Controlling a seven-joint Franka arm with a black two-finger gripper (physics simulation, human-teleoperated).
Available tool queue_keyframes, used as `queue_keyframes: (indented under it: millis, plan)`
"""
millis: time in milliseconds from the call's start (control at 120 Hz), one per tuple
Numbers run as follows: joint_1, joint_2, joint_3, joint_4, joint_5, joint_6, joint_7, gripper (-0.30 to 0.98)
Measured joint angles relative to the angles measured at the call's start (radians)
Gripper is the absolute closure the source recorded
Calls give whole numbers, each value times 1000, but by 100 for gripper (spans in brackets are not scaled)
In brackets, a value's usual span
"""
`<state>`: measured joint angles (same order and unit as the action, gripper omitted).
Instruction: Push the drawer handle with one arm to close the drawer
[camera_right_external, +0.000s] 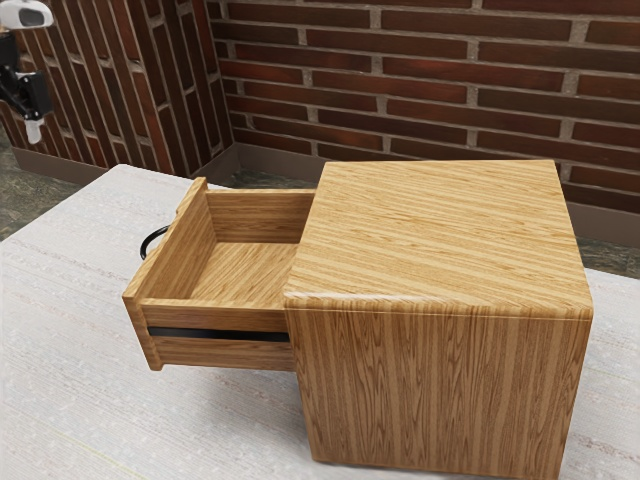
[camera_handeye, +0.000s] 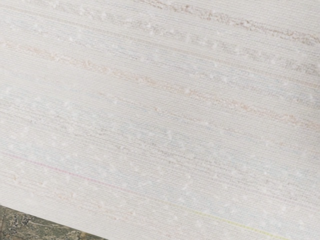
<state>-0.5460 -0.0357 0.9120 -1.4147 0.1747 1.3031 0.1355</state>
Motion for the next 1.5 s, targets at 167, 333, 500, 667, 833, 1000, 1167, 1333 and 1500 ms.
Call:
queue_keyframes:
  millis: [167, 333, 500, 667, 833, 1000, 1167, 1333, 1500]
  plan:
    - [79, -2, -4, 26, 3, 7, 11, 0]
    - [107, -12, -103, 219, -4, -18, 27, 0]
    - [-33, -15, -136, 224, -14, -38, 46, 3]
    - [-3, -61, -192, 130, 41, -85, 65, 43]
    - [14, -121, -200, -80, 79, -45, 111, 65]
    - [13, -137, -205, -254, 107, 106, 239, 74]
    - [13, -163, -214, -360, 124, 214, 399, 77]
    - [13, -200, -229, -406, 131, 229, 521, 78]
    - [9, -203, -237, -476, 130, 261, 700, 78]
